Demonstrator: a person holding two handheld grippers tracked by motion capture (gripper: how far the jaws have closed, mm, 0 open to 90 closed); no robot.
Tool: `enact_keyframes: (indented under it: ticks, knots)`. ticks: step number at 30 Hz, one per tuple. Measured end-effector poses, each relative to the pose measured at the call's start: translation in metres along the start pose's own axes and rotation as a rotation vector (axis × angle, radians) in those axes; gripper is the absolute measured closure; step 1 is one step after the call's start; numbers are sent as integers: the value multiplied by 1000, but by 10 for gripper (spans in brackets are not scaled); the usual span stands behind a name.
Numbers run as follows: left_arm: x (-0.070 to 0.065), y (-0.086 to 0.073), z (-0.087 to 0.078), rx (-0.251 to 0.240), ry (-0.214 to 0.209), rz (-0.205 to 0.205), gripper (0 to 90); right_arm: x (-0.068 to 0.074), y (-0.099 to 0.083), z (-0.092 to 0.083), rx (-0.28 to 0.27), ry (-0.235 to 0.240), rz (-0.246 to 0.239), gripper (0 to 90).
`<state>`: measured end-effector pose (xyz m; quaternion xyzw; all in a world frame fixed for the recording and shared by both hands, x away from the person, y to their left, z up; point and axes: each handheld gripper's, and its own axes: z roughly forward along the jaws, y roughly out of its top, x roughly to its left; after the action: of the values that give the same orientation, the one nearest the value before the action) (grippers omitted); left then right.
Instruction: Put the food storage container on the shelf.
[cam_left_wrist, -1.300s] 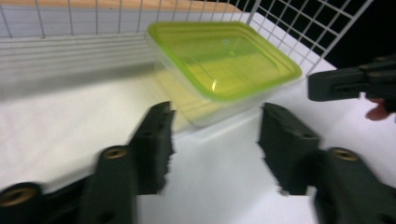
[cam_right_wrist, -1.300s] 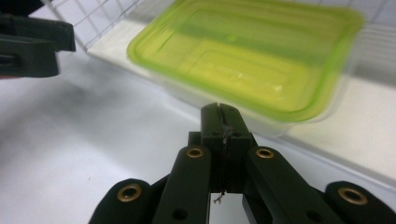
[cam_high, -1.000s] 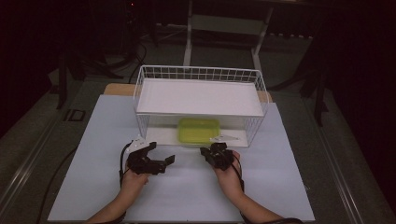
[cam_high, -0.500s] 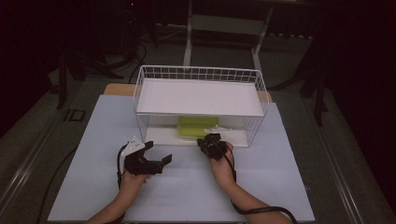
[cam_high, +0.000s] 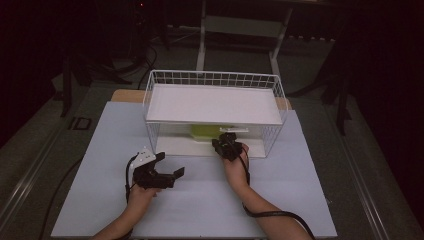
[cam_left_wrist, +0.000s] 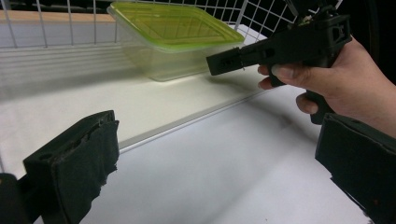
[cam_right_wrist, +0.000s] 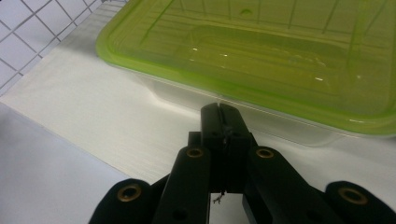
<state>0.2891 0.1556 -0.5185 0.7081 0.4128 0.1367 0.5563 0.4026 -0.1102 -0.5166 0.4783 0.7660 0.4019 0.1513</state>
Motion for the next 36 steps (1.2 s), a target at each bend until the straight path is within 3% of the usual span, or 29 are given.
enact_keyframes:
  ticks: [6,10,12,14,17,19,21,25,31,36]
  knots:
    - [-1,1,0,3,2,21,3,3,-2,-3,2,14,-2,879]
    - [-2,3,-1,-4,4,30,3,6,-5,-14,-9,41,-1,807]
    - [-3,4,-2,-18,-15,36,3,8,-7,-22,-16,60,-21,763]
    - [-5,6,-3,-34,-41,54,3,11,-8,-31,-33,81,-40,666]
    - [-9,13,-4,-38,-79,111,2,12,-10,-44,-43,139,-37,504]
    - [-12,18,-4,-45,-114,132,2,12,-11,-51,-47,176,-52,457]
    - [-14,22,-5,-52,-137,139,2,12,-12,-58,-70,180,-66,334]
    - [-19,26,-5,-39,-165,145,3,13,-12,-70,-92,222,-80,197]
    - [-22,32,-8,-36,-195,132,3,12,-13,-82,-103,222,-99,170]
    - [-25,39,-13,-35,-222,149,2,10,-14,-88,-119,243,-97,170]
